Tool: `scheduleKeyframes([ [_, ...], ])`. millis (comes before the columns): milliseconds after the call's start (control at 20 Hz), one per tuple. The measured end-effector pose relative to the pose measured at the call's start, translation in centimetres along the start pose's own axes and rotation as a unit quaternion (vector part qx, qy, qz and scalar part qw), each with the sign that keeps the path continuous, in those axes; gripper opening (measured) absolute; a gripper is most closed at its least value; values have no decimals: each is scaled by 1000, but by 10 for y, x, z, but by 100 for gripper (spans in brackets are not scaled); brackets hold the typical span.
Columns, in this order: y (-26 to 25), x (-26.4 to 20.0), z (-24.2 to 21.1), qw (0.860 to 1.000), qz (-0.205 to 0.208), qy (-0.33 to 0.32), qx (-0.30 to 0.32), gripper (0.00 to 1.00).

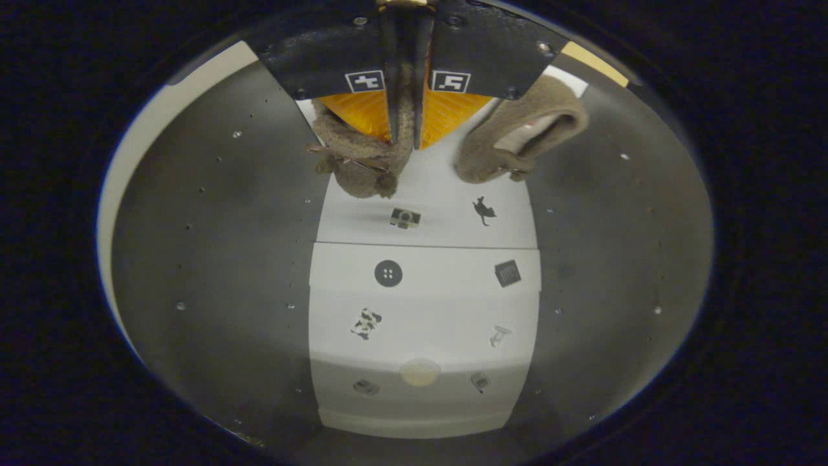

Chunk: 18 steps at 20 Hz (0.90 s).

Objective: Open the shoe cabinet door, grab the shoes and put them into the shoe cabinet, then close the shoe cabinet door.

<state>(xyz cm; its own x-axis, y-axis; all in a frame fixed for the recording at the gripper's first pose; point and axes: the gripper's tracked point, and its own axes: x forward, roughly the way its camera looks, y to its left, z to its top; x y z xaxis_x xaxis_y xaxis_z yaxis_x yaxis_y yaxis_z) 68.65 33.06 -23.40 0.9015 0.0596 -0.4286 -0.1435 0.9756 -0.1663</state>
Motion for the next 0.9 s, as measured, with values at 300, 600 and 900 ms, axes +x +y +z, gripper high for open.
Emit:
scheduleKeyframes([
  [300, 9, 41, -15, 1000, 14, 12, -11, 14],
  [600, 46, 48, -18, 996, 81, 27, 32, 38],
  [900, 44, 22, -16, 997, 55, 52, 20, 75],
])
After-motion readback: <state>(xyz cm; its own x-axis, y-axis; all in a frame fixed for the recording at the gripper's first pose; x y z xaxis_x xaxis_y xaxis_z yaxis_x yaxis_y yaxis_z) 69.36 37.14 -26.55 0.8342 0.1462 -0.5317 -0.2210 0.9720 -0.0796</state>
